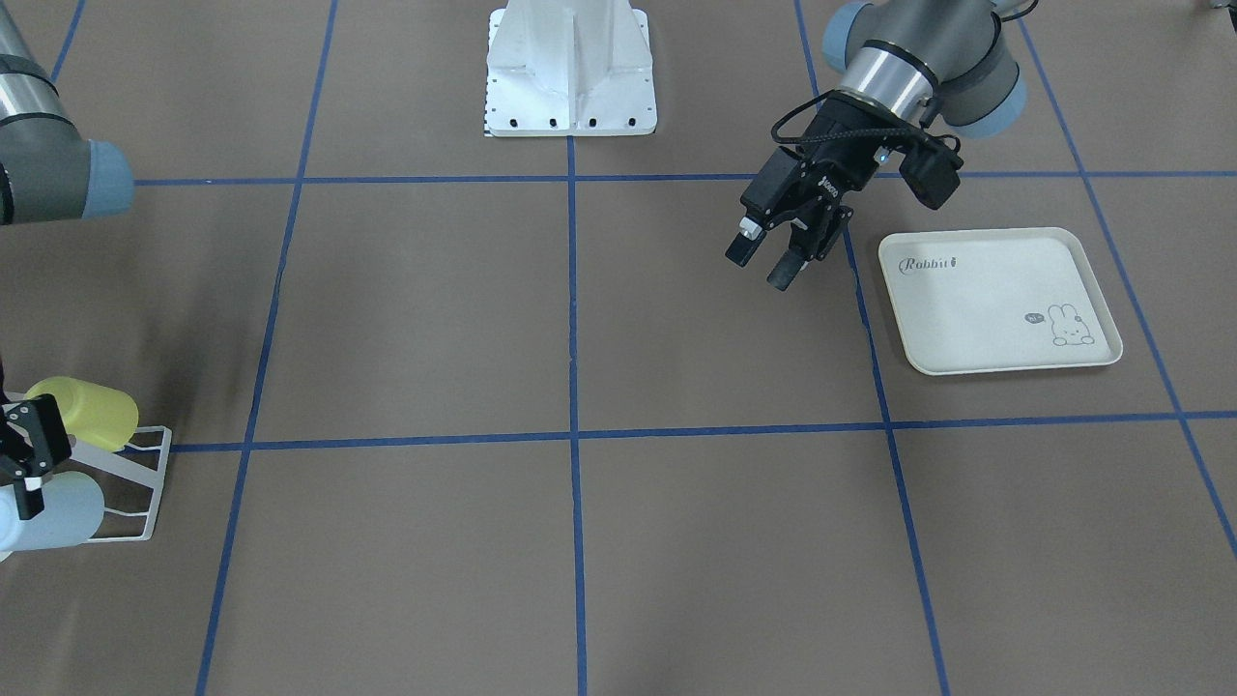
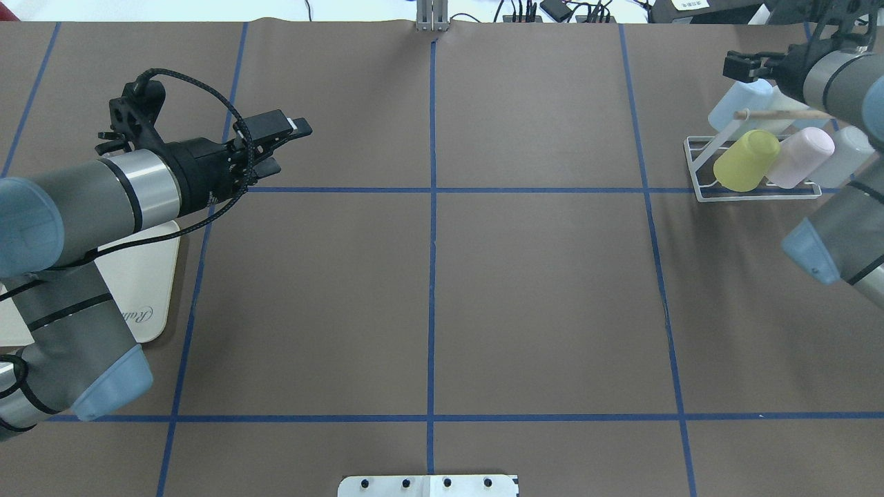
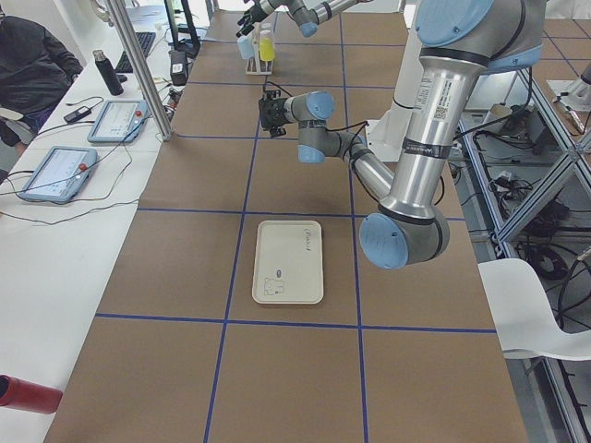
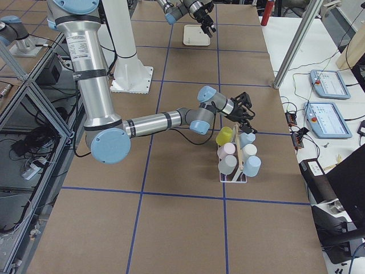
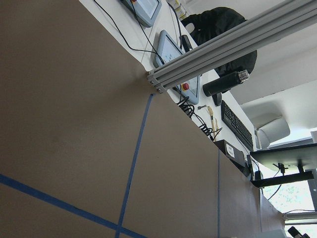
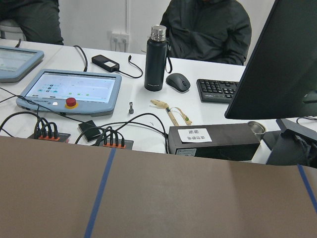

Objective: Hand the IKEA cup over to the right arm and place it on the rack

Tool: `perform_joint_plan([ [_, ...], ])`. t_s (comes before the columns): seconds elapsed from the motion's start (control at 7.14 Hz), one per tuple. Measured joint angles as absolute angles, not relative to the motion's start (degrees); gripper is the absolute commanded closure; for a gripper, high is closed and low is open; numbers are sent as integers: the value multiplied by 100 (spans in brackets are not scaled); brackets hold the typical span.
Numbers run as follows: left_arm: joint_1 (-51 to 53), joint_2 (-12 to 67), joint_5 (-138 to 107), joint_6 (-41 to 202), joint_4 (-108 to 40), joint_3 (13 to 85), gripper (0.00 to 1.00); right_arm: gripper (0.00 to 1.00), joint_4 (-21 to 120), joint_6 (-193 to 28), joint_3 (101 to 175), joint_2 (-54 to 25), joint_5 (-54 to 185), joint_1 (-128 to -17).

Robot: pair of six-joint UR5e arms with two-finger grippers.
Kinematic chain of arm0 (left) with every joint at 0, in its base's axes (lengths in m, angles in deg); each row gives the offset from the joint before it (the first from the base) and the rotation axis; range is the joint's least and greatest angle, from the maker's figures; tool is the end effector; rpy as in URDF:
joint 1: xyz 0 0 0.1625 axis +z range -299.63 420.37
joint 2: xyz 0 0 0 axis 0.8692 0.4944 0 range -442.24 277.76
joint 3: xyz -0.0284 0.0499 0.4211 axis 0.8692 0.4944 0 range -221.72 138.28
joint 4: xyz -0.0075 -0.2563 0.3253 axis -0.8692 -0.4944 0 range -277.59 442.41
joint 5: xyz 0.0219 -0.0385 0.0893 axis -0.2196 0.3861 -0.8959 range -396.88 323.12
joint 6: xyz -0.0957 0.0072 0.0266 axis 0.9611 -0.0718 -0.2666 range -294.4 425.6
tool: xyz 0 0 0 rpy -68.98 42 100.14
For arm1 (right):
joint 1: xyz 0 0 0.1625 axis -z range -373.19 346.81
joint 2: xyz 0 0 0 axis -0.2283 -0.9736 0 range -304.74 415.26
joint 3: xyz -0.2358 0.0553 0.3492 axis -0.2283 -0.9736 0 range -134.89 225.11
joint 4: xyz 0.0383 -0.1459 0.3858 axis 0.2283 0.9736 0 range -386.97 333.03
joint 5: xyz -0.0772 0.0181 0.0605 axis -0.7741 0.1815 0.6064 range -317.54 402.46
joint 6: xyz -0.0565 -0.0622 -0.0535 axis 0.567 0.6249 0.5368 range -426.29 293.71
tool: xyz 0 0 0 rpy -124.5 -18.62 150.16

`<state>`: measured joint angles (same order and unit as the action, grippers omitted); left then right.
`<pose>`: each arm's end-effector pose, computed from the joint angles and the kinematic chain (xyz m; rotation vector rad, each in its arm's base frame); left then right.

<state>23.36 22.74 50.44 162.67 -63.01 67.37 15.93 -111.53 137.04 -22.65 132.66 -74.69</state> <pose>0.3443 -0.4321 0.2545 0.4492 1.5338 -0.6395 -0.1719 -0.5951 0.4438 0.8543 -0.6449 0.2619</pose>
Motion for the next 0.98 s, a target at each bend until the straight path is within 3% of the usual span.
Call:
perform_joint_plan([
  [0.56,1119,1561,6507,13560,-5320,7233,0,0,4298,-9990,14770,-2074,16108,-9181],
  [0.98,-316,721,8173,10528,-5062,7082,0,0,5955,-8804,15038,-2091,17165,-9787],
])
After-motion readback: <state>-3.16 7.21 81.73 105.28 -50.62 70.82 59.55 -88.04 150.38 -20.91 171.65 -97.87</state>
